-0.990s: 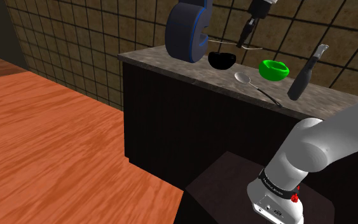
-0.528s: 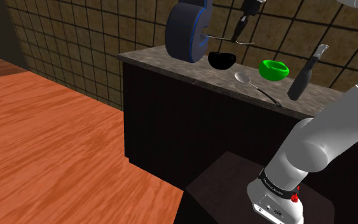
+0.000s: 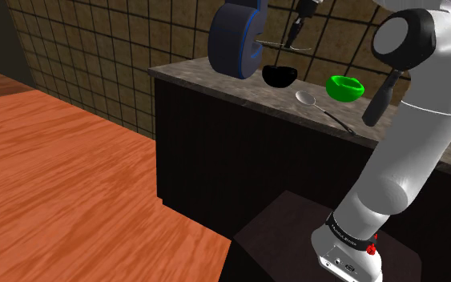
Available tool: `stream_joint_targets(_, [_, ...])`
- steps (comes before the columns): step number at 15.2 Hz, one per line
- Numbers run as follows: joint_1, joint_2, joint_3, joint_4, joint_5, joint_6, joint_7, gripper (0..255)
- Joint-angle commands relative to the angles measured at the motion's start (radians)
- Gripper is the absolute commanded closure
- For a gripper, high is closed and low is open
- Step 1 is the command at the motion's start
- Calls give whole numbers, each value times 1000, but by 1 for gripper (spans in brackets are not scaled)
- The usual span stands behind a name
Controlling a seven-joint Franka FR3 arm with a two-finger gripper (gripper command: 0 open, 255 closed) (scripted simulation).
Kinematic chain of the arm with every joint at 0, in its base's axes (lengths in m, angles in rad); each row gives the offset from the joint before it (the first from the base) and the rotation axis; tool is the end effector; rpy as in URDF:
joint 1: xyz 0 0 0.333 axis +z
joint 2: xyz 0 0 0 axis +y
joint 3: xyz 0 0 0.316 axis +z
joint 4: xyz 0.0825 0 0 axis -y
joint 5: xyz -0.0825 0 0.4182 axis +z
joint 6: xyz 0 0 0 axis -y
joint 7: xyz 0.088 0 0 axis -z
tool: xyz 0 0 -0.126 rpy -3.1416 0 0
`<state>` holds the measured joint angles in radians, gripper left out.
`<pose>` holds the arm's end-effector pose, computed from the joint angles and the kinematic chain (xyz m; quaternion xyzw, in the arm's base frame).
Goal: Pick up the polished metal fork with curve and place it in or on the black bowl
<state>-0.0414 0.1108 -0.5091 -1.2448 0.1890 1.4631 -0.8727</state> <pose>0.5385 -0.2756 0.7009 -0.9799 -0.1782 -0.0886 0.0111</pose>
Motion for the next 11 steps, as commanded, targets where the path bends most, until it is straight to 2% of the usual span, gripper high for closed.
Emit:
stream_joint_targets(1, [-48,121,-19,149,71,-48,-36,255])
stream_joint_targets(2, [-82,181,-23,232,106,-79,-48,255])
stream_joint_targets(11, [-21,80,-14,-34,43,98,-48,255])
